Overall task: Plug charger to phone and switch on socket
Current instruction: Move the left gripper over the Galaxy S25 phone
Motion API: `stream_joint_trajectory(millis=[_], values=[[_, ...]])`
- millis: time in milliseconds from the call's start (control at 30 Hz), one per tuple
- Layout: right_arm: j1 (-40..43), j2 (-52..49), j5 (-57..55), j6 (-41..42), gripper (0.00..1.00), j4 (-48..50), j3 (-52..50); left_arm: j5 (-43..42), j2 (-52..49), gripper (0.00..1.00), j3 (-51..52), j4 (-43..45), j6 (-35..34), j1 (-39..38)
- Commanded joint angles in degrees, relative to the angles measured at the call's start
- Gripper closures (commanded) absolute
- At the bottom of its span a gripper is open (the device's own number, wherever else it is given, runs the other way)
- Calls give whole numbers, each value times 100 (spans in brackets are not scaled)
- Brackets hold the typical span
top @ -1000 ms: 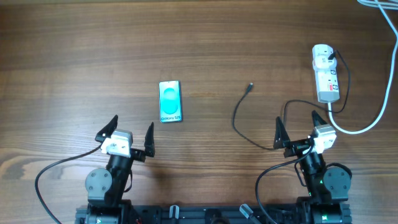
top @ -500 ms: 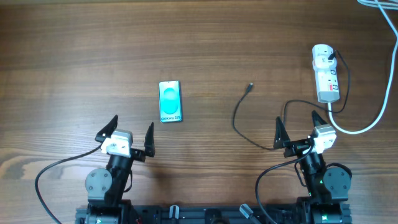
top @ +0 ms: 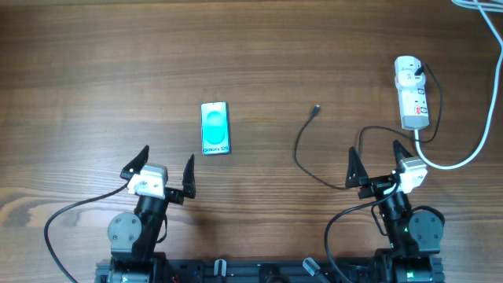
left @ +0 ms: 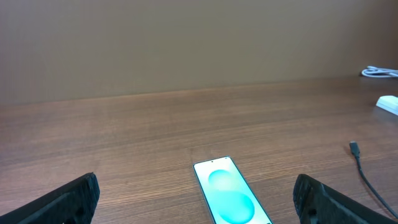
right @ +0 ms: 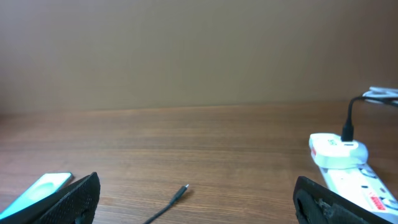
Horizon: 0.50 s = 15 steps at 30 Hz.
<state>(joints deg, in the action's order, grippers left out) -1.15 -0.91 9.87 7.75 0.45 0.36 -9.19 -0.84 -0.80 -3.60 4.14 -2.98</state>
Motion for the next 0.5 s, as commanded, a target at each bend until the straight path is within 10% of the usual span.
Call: stream_joint_trajectory(millis=[0,267,467], values=[[-28,-20,289,50,0,44,-4,94,-92,0,48,7,-37,33],[-28,-901,715,-328,0,-317,811,74,-1126,0,-782,-79,-168,33],[-28,-2603,997,-326,0,-1327,2352,-363,-3694,0,-2704,-1005,-164,11]])
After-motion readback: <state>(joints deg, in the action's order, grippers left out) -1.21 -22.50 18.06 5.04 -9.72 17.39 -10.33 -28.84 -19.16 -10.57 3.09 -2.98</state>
